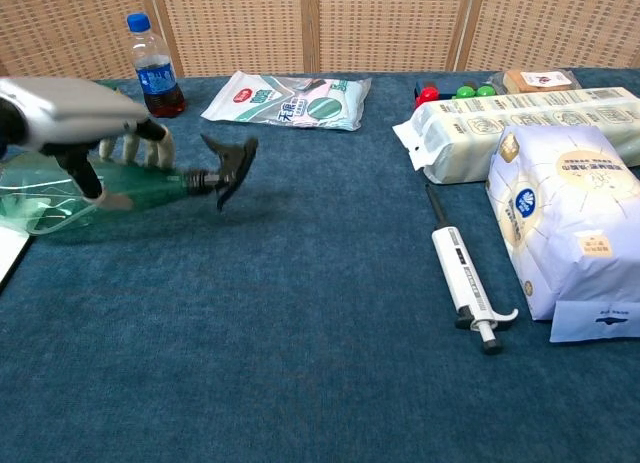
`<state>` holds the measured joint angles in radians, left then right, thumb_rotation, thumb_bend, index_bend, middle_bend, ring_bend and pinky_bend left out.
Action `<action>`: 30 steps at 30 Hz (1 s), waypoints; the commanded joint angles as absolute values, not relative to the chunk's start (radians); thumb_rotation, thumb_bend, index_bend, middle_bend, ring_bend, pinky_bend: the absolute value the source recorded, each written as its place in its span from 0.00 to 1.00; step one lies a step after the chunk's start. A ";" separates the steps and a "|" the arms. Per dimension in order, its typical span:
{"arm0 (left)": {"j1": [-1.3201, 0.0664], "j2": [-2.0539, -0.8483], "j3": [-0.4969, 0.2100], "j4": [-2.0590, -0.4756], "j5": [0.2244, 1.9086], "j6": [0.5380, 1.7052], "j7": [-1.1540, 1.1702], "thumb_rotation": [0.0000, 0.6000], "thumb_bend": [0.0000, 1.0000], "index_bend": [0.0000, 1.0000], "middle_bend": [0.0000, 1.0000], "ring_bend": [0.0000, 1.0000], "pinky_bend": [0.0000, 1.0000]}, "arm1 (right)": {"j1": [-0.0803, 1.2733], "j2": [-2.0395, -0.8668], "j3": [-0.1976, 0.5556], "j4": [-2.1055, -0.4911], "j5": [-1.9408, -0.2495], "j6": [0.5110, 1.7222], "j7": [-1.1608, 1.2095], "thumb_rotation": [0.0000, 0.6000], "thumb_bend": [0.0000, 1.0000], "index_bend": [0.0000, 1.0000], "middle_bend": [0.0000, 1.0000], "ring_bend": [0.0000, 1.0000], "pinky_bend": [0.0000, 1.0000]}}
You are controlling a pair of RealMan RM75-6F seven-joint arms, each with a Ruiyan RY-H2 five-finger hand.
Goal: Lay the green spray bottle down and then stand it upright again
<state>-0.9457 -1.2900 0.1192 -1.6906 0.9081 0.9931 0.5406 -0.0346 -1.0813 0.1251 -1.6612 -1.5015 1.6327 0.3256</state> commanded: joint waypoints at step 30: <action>-0.493 -1.355 -0.075 -1.411 1.442 1.323 -0.973 1.00 0.41 0.44 0.38 0.38 0.61 | 0.003 -1.105 0.129 -1.681 -1.506 1.598 0.289 1.00 0.38 0.26 0.30 0.08 0.18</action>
